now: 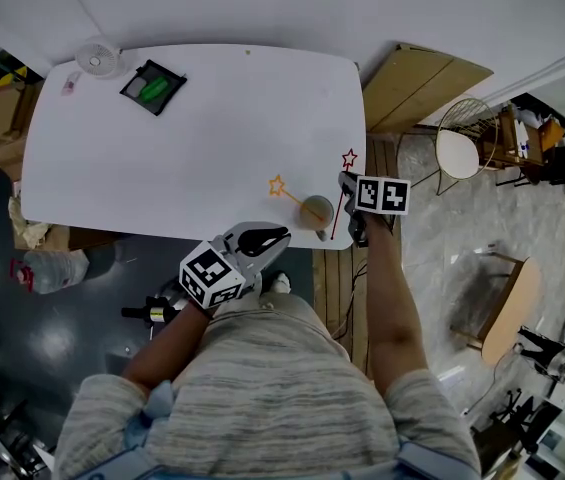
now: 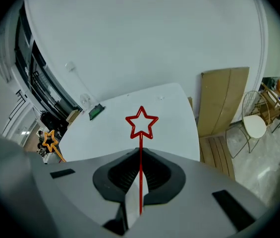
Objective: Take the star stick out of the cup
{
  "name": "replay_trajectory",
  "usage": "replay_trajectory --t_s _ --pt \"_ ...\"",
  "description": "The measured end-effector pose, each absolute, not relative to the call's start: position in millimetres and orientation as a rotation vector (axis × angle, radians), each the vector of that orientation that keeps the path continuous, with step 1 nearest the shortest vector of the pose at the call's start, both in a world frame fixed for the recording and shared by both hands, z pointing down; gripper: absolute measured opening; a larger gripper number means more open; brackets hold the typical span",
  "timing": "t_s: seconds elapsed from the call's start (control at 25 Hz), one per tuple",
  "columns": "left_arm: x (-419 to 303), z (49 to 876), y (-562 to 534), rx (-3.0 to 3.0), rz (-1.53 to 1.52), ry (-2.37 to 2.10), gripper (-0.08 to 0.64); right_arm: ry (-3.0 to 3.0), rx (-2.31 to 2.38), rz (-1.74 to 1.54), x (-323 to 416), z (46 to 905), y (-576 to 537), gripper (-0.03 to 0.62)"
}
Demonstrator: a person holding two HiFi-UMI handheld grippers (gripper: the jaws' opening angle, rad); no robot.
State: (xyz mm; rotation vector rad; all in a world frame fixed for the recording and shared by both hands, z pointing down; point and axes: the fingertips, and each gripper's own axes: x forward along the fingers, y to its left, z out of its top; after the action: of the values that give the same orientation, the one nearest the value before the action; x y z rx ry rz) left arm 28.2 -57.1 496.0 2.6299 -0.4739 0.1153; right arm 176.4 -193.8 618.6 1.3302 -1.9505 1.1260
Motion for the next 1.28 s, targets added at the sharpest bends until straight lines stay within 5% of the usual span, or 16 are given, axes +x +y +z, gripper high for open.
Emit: replay_trajectory --t_s 1.28 --pt "29 501 -61 2.617 0.146 -0.485 0.043 -1.888 1.329 1.311 177 666 -190 0.02"
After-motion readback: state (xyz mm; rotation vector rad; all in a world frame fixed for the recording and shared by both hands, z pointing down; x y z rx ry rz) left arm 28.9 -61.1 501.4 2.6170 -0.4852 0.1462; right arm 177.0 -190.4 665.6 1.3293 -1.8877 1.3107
